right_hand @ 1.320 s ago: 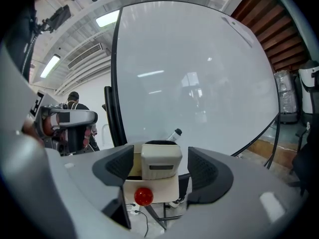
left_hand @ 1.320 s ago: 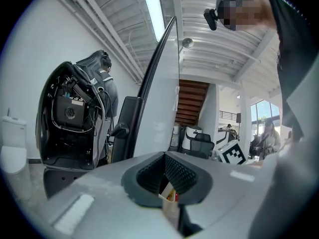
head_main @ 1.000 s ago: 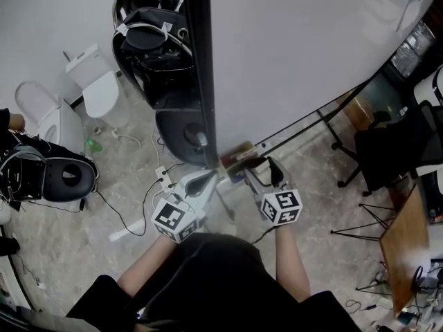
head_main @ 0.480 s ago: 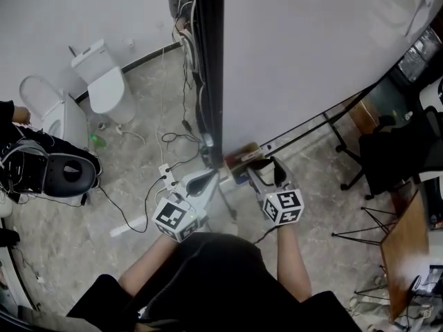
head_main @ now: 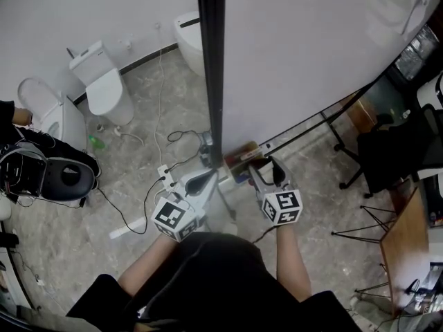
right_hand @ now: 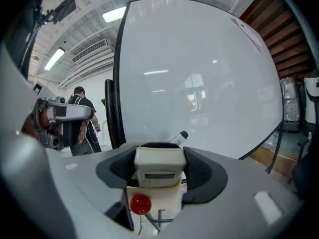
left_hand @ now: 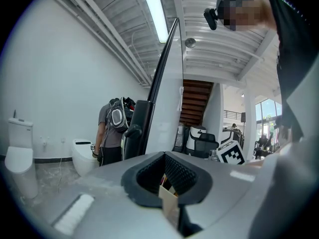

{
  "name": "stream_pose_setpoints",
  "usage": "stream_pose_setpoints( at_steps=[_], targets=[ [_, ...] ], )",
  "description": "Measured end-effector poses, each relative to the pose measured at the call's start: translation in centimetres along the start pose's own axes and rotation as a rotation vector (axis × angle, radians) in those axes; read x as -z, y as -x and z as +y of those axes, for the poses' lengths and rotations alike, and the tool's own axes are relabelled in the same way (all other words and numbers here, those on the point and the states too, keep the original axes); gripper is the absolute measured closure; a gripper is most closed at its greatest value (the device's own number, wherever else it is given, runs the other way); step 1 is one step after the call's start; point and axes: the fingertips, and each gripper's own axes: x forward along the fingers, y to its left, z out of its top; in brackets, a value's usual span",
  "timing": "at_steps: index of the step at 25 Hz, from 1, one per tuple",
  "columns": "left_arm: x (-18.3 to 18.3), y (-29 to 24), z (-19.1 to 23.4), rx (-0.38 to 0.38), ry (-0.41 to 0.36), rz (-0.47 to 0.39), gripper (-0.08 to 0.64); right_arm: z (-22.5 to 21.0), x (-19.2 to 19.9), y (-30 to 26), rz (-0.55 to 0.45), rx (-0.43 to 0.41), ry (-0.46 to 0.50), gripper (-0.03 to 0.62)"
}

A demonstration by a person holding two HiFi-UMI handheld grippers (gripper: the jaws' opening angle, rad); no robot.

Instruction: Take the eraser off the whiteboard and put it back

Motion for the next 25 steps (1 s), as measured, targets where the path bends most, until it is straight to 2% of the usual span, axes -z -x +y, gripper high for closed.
stream_pose_setpoints(
  at_steps=[25],
  targets=[
    [-0.3, 0.7, -0.1, 0.060, 0.010, -0.014, 0.555, 0.8, -1.8, 1.2, -0.035, 0.041, 0.024, 0.308]
  ],
)
